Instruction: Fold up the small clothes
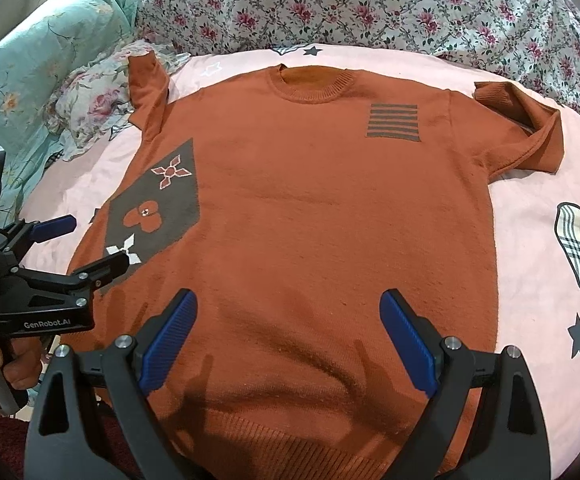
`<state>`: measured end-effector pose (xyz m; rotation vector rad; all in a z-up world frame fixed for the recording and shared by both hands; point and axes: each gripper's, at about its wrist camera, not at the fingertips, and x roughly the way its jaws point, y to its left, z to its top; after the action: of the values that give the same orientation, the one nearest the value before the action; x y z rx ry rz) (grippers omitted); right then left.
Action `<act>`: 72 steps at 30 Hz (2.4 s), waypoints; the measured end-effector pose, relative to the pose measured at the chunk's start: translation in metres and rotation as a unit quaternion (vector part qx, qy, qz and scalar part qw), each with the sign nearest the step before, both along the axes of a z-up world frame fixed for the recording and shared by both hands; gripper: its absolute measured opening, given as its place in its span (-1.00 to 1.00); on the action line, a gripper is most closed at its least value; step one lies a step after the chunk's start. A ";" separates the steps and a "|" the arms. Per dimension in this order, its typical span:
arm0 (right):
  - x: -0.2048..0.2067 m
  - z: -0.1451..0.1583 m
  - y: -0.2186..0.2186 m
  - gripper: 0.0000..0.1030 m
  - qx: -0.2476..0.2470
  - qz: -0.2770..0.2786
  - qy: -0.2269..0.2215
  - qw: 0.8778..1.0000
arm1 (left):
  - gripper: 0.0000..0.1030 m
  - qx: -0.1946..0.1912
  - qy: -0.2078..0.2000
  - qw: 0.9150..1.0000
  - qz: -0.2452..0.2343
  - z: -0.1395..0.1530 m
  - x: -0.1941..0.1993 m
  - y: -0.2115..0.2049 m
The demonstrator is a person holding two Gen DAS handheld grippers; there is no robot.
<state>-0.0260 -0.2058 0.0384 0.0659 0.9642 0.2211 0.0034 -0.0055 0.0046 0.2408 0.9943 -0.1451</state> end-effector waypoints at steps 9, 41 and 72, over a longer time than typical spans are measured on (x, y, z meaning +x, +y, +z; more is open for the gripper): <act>0.003 0.002 0.001 0.80 -0.017 0.005 0.009 1.000 | 0.96 -0.001 0.004 1.000 0.001 0.000 0.003 0.000; 0.152 0.063 -0.210 0.30 0.064 -0.125 -0.028 0.990 | 0.96 -0.057 0.040 0.997 0.017 -0.019 0.094 0.002; 0.295 0.028 -0.279 -0.92 0.008 -0.030 0.057 0.998 | 0.95 -0.067 0.068 0.995 -0.003 -0.041 0.115 -0.027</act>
<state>0.2688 -0.4853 0.0659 0.1223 1.0727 0.1714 0.1186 -0.0324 -0.0363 0.1124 1.1150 -0.2361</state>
